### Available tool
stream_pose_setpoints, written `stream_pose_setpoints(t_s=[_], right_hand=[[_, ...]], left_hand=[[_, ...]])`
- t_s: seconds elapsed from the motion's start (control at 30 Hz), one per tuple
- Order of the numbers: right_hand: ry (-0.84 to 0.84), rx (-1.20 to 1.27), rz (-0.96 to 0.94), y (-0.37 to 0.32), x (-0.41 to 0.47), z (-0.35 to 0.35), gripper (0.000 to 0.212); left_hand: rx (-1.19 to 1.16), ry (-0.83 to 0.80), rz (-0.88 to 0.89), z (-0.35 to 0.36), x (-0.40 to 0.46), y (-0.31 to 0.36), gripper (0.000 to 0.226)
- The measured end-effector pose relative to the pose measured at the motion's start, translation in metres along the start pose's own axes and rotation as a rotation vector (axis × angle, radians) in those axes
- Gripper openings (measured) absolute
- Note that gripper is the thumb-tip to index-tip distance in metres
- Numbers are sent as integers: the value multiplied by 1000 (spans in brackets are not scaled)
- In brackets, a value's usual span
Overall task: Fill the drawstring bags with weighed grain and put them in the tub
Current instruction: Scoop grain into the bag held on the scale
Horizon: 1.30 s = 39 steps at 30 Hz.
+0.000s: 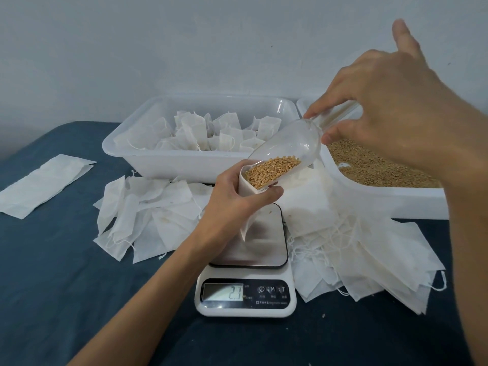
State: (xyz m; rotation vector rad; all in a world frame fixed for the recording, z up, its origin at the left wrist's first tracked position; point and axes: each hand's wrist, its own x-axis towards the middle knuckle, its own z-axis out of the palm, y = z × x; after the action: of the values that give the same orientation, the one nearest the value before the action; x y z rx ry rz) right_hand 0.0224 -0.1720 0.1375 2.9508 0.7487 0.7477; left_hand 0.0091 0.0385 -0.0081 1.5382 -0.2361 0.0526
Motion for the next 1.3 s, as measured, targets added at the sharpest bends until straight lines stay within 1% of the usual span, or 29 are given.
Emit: stream_pose_setpoints(t_s=[0.23,0.5,0.87,1.3], right_hand=[[-30,10,14,1,4,4,33],[4,11,4,4,3,6,32],[11,13,10,6,3,8,31],[35,-7,-5,8,5,11,32]], left_hand=[[18,0,-6,0,1,-1,39],[-3,1,-16,0,2,-1,47],[-11,4,-16,1,1,-1,42],[-33,13,-36,1,1,1,47]])
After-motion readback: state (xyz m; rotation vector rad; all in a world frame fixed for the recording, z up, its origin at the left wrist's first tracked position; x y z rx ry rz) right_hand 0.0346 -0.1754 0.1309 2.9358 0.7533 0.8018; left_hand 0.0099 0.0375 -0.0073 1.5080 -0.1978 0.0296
